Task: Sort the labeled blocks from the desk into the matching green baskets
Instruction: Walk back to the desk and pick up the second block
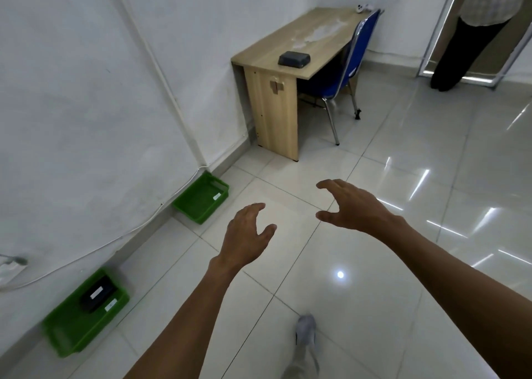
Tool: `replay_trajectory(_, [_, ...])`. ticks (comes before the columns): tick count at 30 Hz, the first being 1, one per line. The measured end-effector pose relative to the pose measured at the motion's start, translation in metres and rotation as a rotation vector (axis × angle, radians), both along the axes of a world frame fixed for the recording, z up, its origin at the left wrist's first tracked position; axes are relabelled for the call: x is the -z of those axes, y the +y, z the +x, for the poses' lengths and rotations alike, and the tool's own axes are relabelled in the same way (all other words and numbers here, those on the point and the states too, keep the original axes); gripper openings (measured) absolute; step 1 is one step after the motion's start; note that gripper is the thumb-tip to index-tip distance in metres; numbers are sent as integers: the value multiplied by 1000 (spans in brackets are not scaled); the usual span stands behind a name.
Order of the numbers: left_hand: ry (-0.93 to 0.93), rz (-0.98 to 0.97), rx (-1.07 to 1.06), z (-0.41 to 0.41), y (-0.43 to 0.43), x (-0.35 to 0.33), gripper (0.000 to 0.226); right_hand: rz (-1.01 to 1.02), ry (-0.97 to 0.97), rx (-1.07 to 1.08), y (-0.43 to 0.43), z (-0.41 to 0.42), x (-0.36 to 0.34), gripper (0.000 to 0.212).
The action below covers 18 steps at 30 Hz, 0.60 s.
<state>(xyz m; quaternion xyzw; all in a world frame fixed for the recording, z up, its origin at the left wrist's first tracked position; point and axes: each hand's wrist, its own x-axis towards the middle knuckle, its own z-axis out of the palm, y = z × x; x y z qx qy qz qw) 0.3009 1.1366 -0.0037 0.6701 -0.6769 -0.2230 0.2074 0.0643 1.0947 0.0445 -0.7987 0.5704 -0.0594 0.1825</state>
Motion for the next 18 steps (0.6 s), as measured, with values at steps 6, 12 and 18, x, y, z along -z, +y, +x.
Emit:
replay_trajectory(6, [31,23,4,-26,-120,-3,56,83,2,41,-104,-24,6,68])
replay_trajectory(12, [31,-55,-5,-60,-243,-22,57,72,11,52,-208,-63,1,69])
replay_trajectory(18, [-12,-47,-29,-115,-352,-18,60,42,15,33,-324,-123,0,71])
